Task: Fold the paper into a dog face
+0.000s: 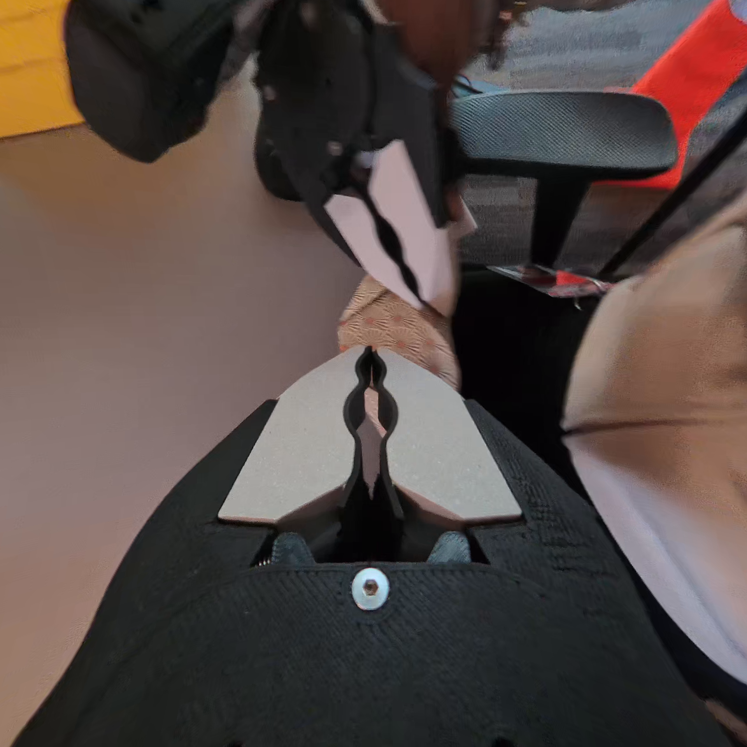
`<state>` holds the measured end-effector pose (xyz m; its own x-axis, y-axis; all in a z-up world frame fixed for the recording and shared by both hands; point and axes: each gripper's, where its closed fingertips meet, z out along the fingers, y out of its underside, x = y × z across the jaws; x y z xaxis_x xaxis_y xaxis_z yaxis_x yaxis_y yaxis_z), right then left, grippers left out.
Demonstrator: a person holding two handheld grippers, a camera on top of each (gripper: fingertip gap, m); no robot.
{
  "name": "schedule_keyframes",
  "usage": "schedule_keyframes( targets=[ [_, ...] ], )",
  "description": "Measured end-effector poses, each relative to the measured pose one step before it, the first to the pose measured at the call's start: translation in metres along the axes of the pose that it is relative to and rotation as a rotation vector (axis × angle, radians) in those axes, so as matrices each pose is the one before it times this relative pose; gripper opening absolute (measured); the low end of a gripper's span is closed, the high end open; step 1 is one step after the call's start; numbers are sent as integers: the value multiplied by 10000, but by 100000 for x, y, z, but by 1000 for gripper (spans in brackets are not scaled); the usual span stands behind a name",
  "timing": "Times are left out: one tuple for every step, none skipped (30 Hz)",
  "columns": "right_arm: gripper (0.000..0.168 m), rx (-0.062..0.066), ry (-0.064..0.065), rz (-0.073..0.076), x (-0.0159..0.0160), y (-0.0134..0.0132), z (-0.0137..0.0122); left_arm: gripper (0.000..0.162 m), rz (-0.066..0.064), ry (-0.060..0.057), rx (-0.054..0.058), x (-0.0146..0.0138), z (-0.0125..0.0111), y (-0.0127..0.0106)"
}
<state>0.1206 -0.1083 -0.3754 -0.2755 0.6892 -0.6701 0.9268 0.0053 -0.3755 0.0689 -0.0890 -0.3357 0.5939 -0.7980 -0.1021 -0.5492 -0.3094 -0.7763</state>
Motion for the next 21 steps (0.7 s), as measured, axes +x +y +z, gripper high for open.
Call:
schedule_keyframes(
  targets=[
    [0, -104, -53, 120, 77, -49, -8, 0, -235, 226, -382, -719, 860, 507],
    [0, -89, -37, 95, 71, -61, -39, 0, 101, 411, -690, -127, 893, 747],
    [0, -67, -18, 101, 60, -65, -54, 0, 273, 239, -480, -19, 798, 389],
    [0, -40, 8, 100, 89, -66, -66, 0, 301, 213, -105, 181, 633, -44],
    [0, -32, -24, 129, 72, -56, -59, 0, 131, 256, -7, 301, 458, -53],
    [0, -50, -56, 156, 54, -30, -46, 0, -92, 185, -201, 142, 336, 324],
    [0, -55, -61, 192, 68, -43, -35, 0, -161, 56, -250, -69, 221, 457],
    [0, -95, -126, 236, 13, -53, -35, 0, -134, 41, 8, -82, 30, 122],
    [0, -114, -102, 217, 39, -67, -40, 0, -109, 43, -6, -64, -41, 116],
    [0, -175, -115, 213, 55, -13, -46, 0, -84, 68, 4, -2, -17, 31],
    [0, -213, -95, 212, 118, 60, -48, 0, -35, 53, 8, 0, 2, -9],
    [0, -174, -105, 235, 140, 24, -37, 0, -51, 62, 4, -10, -13, 8],
    [1, -110, -133, 265, 114, -20, -25, 0, -90, 96, 23, 12, -20, 2],
    [1, -71, -154, 245, 81, -56, -6, 0, -102, 148, 81, 54, -45, -48],
    [1, -60, -181, 210, 0, -56, -36, 0, -104, 142, 206, 54, -163, -190],
    [1, -17, -98, 140, 46, -127, -64, 0, -110, 151, 376, 51, -327, -430],
    [1, 18, -43, 127, 51, -168, -58, 0, -144, 117, 493, 6, -438, -594],
    [0, -33, -21, 105, 24, -98, -32, 0, -160, 60, 487, -26, -433, -664],
    [1, -80, -5, 74, 5, -22, 1, 15, -149, 26, 414, 22, -312, -658],
    [0, -70, 16, 68, 14, -16, 2, 23, -132, 26, 281, 119, -177, -510],
    [0, -63, 25, 58, -3, -5, 4, 28, -136, 1, 167, 154, -7, -354]
  ],
)
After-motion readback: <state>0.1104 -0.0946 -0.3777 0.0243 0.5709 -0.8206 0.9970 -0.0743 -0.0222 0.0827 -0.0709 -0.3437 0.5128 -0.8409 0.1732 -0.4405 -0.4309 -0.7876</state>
